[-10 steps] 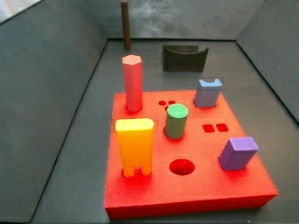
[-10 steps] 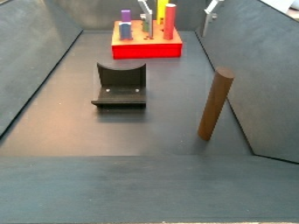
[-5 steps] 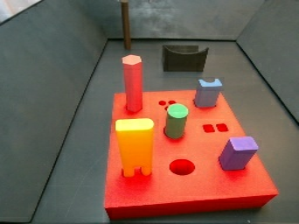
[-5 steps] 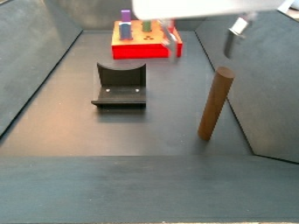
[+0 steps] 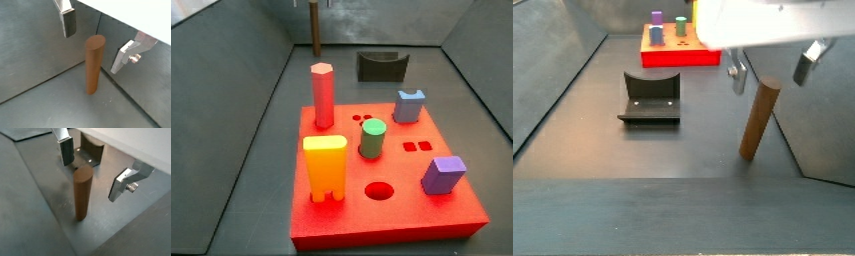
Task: Pick up the oval object. Move up. Move to above the board. Insert the oval object.
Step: Pick up the oval object.
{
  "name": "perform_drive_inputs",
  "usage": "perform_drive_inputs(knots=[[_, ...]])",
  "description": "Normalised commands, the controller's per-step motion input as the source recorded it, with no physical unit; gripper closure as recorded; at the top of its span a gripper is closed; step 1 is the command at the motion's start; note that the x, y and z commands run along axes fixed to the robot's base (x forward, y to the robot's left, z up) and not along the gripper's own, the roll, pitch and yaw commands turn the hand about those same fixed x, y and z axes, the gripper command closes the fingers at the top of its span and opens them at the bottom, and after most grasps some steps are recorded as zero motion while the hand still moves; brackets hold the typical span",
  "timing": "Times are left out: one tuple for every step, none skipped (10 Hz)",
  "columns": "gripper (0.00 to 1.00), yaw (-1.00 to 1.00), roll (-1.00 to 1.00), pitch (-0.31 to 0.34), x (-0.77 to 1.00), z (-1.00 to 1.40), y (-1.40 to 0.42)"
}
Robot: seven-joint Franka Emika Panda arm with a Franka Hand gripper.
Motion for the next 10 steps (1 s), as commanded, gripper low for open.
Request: perform_drive_inputs(knots=[[0.00, 0.08, -0.11, 0.000, 0.08, -0.42, 0.25], [0.00, 0.02, -0.16, 0.000, 0.03, -0.48, 0.14], [0.00, 0.09, -0.10, -0.006, 0.00, -0.40, 0.00], [0.00, 0.09, -0.13, -0.034, 0.00, -0.28, 0.00], [0.00, 0.08, -0.13, -0.077, -0.05, -0.21, 0.00], [0.00, 0.00, -0.03, -0.106, -0.13, -0.03, -0.01], [0.00, 0.01, 0.00, -0.044, -0.01, -0.02, 0.00], [0.00, -0.07, 0.00, 0.000, -0.07, 0.00, 0.00], [0.00, 0.00, 0.00, 0.000, 0.00, 0.00, 0.00], [1.00, 0.00, 0.00, 0.000, 0.00, 0.00, 0.00]])
